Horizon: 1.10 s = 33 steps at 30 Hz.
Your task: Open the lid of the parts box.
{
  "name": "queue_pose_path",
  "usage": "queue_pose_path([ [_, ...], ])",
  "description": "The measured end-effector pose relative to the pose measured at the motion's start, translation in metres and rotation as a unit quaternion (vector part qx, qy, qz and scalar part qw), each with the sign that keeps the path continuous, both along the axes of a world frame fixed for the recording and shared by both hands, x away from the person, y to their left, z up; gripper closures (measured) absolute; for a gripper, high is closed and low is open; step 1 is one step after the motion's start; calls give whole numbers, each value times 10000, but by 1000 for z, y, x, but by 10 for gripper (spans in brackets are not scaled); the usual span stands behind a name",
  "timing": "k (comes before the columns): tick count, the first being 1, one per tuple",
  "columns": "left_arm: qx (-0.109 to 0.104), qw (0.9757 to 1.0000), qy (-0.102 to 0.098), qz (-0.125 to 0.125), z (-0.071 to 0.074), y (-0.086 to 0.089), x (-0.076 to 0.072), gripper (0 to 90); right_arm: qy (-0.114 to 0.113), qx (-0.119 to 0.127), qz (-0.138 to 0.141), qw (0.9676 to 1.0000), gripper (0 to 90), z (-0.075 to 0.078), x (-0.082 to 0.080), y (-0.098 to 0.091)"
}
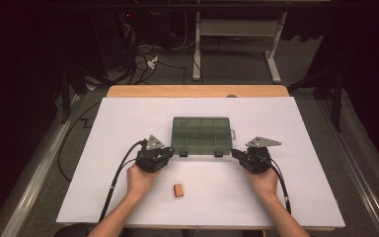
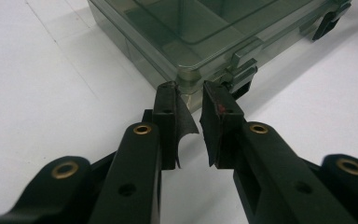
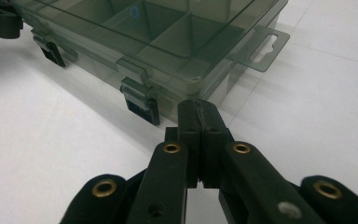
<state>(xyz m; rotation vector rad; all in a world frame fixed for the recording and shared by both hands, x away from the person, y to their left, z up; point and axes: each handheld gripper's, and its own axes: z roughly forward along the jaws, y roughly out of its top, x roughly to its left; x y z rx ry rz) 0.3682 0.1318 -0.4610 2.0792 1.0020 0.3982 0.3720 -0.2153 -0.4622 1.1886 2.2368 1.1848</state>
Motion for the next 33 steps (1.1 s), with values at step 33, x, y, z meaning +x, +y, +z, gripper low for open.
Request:
queue_pose_path([
  [33,-5,9989,-328,324,14,-20,10,449,-368,266,21,9990,862,14,-1,0],
])
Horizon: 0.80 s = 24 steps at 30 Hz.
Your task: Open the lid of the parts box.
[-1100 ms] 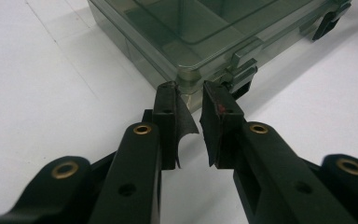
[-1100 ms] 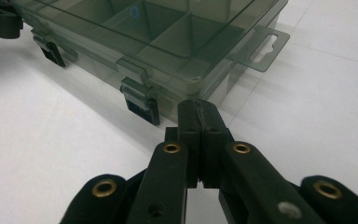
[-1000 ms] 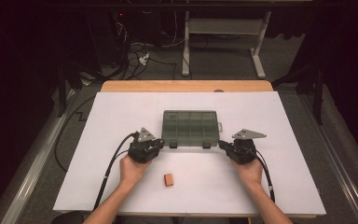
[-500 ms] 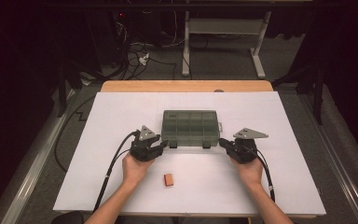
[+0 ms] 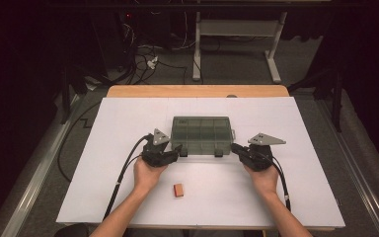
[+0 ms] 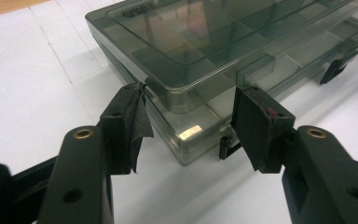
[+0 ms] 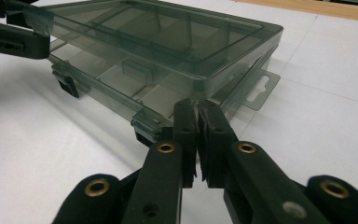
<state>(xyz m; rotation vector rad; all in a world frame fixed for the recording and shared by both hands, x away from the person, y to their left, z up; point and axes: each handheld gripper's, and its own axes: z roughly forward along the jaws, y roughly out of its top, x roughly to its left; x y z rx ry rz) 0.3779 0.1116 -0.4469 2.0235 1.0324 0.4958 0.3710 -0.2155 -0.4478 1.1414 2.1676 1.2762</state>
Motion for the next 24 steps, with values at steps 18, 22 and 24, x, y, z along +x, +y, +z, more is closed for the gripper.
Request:
queue_pose_path([
  [18,11,9999,-101,-2,19,1,11,459,432,165,-313,9984,766,0,18,0],
  [22,-62,9999,-150,12,23,1,13,461,561,224,-375,9975,761,0,24,0],
  [24,-82,9999,-146,20,25,1,14,461,562,169,-405,9975,761,2,27,1],
])
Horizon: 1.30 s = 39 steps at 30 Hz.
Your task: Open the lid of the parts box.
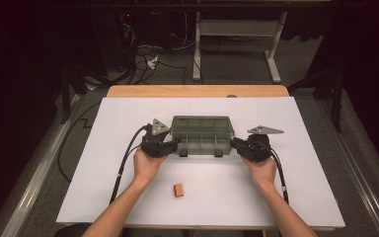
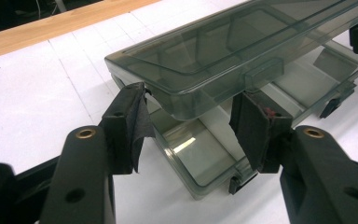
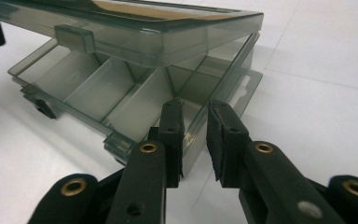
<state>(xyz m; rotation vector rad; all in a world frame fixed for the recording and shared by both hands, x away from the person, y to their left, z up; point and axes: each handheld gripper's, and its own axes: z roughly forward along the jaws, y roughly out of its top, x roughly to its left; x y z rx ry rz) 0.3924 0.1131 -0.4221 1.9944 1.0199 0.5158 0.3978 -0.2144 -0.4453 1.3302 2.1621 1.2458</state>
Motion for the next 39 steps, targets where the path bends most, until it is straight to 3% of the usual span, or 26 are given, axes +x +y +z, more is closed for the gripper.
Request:
queue_pose_path([
  [14,-189,9998,-10,27,8,2,9,461,270,-245,-159,9992,739,7,28,10],
  [19,-187,9998,-41,-4,8,3,10,465,512,-302,-314,9977,737,8,38,14],
  [27,-102,9999,-45,-35,14,1,15,463,574,-479,-407,9964,738,8,45,19],
  [39,-191,9998,86,-18,14,3,26,468,780,-566,-377,9946,745,11,49,20],
])
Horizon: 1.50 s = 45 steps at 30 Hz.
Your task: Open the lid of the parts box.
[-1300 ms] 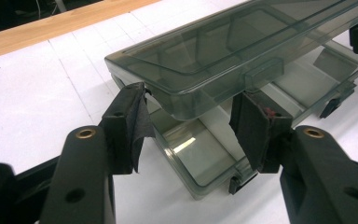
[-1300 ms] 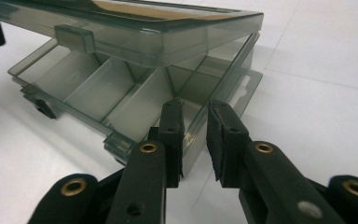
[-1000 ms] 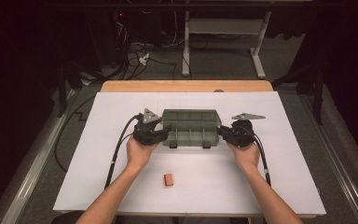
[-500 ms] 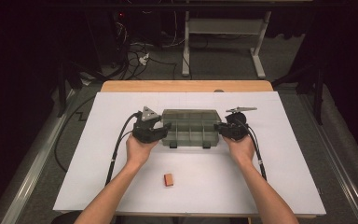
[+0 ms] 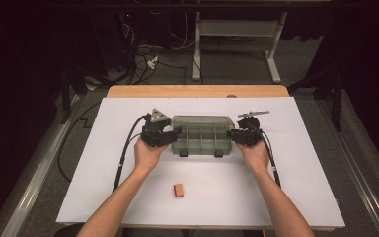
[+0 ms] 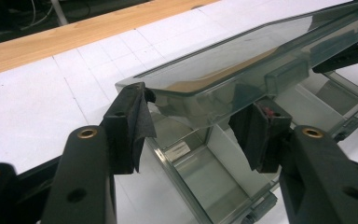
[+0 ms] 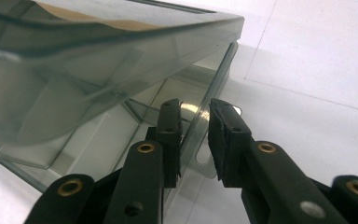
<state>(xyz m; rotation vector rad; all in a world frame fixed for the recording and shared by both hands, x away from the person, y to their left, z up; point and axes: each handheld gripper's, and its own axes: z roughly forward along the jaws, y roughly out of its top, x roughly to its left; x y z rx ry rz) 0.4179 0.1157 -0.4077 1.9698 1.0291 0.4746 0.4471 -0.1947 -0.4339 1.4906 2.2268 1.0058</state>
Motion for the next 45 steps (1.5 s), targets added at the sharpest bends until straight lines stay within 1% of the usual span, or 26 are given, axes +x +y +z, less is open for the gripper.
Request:
queue_pose_path([
  [2,32,10000,-5,-39,2,0,2,476,29,-2,3,10000,745,0,1,0],
  [4,12,10000,-34,-31,4,0,3,481,35,9,-2,10000,745,0,1,0],
  [7,-164,9999,21,-6,5,2,8,483,16,1,-5,10000,745,0,0,0],
  [11,-252,9997,46,18,3,3,14,503,25,15,-9,10000,745,0,1,0],
  [14,-181,9998,36,24,4,3,17,519,12,7,10,10000,745,0,0,0],
  [17,-208,9998,37,52,5,3,20,543,-7,9,10,10000,745,0,0,0],
  [20,-212,9998,7,61,6,3,22,551,-4,12,16,10000,745,0,0,-1],
  [24,-268,9996,-32,93,6,4,25,570,2,14,22,10000,745,0,0,-1],
  [29,-344,9993,-48,150,5,4,27,581,8,2,23,10000,745,0,1,-1],
  [35,-365,9992,-51,178,5,5,31,594,-4,2,30,10000,745,0,0,-1],
  [40,-223,9995,-26,200,5,2,36,598,1,0,32,10000,745,0,0,-1],
  [45,-235,9994,-20,243,4,2,41,609,4,8,37,10000,745,0,1,-1],
])
